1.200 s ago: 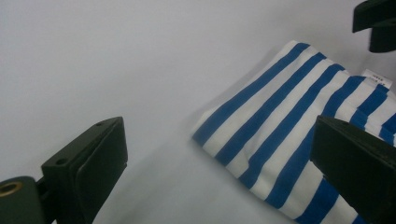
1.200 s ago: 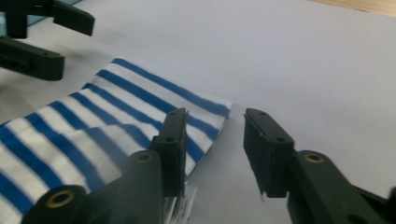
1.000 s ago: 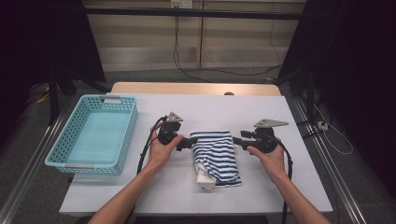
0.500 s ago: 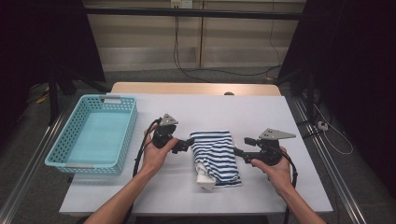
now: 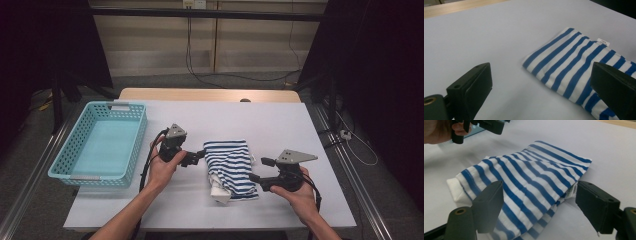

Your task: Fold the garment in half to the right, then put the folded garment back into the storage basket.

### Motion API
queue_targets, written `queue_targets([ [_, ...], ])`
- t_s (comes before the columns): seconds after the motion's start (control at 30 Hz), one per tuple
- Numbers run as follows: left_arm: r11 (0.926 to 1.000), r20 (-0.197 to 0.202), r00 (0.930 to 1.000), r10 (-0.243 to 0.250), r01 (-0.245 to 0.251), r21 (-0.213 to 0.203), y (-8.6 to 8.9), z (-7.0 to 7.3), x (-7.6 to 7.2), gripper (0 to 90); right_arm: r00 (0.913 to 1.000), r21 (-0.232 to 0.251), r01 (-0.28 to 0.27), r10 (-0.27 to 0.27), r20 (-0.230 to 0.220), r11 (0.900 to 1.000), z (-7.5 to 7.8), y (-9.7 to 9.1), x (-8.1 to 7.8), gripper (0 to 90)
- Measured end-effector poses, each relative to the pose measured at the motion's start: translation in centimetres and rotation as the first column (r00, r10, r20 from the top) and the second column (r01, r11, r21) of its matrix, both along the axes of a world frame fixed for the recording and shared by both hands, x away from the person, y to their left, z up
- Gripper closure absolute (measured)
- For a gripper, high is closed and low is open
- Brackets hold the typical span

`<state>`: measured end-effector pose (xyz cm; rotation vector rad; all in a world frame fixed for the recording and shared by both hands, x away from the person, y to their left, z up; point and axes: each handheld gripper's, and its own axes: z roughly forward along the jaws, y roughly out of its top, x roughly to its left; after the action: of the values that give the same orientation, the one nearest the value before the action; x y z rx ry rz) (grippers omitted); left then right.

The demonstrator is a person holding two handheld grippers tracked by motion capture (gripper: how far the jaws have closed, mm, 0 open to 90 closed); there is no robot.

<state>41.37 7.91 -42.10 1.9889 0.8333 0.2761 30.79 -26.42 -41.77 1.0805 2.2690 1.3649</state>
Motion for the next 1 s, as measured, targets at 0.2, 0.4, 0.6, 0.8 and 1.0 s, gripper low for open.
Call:
queue_targets([
  [0.2, 0.9999, 0.008, 0.9999, 0.01, -0.009, -0.007, 0.4, 0.1, 0.0, 6.7, 0.9998, -0.033, -0.017, 0.017, -0.005, 0.9993, -0.3, 0.2, -0.8, 25.5],
  [0.4, 1.0, 0.022, 0.9998, -0.004, 0.004, 0.006, 0.1, -0.2, 0.2, 7.0, 0.995, -0.039, -0.092, 0.091, -0.041, 0.995, -0.2, 0.8, -1.6, 26.5],
  [0.6, 0.9997, -0.002, 0.9999, -0.015, 0.016, 0.019, -0.5, -1.0, 0.7, 6.9, 0.9832, -0.078, -0.173, 0.168, -0.072, 0.9818, -0.1, 1.6, -2.3, 24.0],
  [0.8, 0.999, 0.024, 0.9996, -0.014, 0.013, 0.043, -1.2, -1.0, 0.5, 6.9, 0.9753, -0.109, -0.213, 0.204, -0.084, 0.971, -0.7, 2.0, -2.4, 29.1],
  [1.0, 0.9991, 0.03, 0.9995, -0.005, 0.004, 0.043, -1.4, -1.0, 0.6, 6.8, 0.9602, -0.143, -0.279, 0.273, -0.059, 0.9496, -0.9, 3.1, -2.0, 40.4],
])
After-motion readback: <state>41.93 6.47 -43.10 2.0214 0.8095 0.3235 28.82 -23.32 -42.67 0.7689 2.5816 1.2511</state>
